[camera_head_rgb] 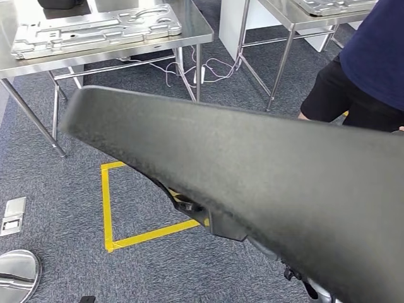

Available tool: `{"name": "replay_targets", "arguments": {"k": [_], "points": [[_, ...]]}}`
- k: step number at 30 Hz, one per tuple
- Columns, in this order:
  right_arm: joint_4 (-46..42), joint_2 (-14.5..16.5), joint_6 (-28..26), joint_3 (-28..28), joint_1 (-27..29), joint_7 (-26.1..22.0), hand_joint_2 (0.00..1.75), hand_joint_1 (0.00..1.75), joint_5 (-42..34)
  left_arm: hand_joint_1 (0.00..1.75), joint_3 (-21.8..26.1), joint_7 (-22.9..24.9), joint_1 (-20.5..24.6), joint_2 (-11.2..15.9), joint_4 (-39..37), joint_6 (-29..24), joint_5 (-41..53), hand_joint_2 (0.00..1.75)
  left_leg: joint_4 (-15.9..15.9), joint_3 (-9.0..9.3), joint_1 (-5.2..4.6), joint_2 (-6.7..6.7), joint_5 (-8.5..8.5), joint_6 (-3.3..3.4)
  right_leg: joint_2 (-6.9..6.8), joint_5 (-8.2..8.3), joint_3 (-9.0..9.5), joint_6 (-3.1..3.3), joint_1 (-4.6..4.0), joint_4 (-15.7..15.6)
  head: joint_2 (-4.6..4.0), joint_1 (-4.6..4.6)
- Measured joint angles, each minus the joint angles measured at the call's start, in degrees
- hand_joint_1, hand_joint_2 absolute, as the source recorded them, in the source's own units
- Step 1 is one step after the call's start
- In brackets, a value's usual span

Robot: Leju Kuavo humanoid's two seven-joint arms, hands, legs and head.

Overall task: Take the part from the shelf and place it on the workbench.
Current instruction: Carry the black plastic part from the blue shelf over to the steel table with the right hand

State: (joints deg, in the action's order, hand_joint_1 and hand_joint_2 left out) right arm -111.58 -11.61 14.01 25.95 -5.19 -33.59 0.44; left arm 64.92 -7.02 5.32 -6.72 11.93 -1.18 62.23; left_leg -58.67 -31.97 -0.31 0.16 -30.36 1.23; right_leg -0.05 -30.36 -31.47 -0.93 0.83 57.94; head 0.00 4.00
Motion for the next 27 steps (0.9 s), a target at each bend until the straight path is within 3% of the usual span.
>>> {"name": "replay_targets", "arguments": {"k": [11,15,17,19,22,23,24,25,27], "points": [[0.25,-0.07,-0.18,0.67,-0.48,-0.02,1.75,1.75,0.25,0.00,0.00,0.10,-0.02,-0.01,0.00,-0.01,0.38,1.75,-0.14,0.01,0.23,-0.01,-0.03,0.05,-0.01,0.03,-0.03,-0.08,-0.16,0.02,0.00,0.00],[0.38,-0.15,-0.25,0.83,-0.45,0.06,1.75,1.75,0.44,0.00,0.00,0.22,-0.04,-0.01,0.00,-0.04,0.42,1.75,-0.32,-0.05,-0.02,-0.05,-0.10,0.37,-0.05,0.18,-0.01,-0.40,0.10,-0.07,0.00,0.00],[0.37,-0.20,-0.27,0.90,-0.45,0.07,1.75,1.75,0.49,0.00,0.00,0.22,-0.02,-0.04,0.00,-0.04,0.43,1.75,0.25,0.18,0.03,0.02,0.26,0.90,-0.02,0.06,0.03,-0.74,0.14,-0.01,0.00,-0.01],[0.35,-0.33,-0.30,1.01,-0.52,0.08,1.75,1.75,0.52,0.00,-0.01,0.23,0.00,-0.11,0.00,-0.04,0.44,1.75,1.09,0.51,0.33,0.18,0.78,1.53,0.04,-1.81,-0.90,-0.97,0.10,2.39,0.00,-0.02],[0.55,-0.57,-0.35,1.24,-0.42,0.13,1.75,1.75,0.52,0.00,0.00,0.26,-0.10,-0.14,0.00,-0.08,0.49,1.75,1.33,0.57,0.53,0.14,0.97,1.75,0.07,-7.06,-5.58,-1.24,0.28,12.77,0.00,-0.02],[0.67,-0.63,-0.37,1.33,-0.33,0.19,1.75,1.75,0.52,0.00,0.00,0.26,-0.14,-0.15,0.00,-0.09,0.51,1.75,1.30,0.57,0.58,-0.01,0.96,1.72,0.07,-7.61,-6.70,-1.40,0.38,15.21,0.00,-0.02],[0.78,-0.67,-0.38,1.43,-0.27,0.26,1.75,1.75,0.52,0.00,0.00,0.26,-0.17,-0.16,0.00,-0.11,0.51,1.75,1.23,0.59,0.66,-0.26,0.91,1.64,0.07,-7.02,-6.89,-1.59,0.49,15.65,0.00,-0.02],[0.85,-0.70,-0.40,1.50,-0.25,0.32,1.75,1.75,0.52,0.00,0.00,0.26,-0.17,-0.19,0.00,-0.11,0.52,1.75,1.09,0.63,0.83,-0.60,0.82,1.46,0.10,-5.35,-5.96,-1.82,0.64,13.69,0.00,-0.02],[0.92,-0.74,-0.43,1.59,-0.27,0.35,1.75,1.75,0.51,0.00,0.00,0.25,-0.09,-0.22,0.00,-0.11,0.52,1.75,0.49,0.56,1.14,-1.38,0.41,0.73,1.00,-1.55,-2.43,-2.35,1.01,6.26,0.00,-0.03]]}}
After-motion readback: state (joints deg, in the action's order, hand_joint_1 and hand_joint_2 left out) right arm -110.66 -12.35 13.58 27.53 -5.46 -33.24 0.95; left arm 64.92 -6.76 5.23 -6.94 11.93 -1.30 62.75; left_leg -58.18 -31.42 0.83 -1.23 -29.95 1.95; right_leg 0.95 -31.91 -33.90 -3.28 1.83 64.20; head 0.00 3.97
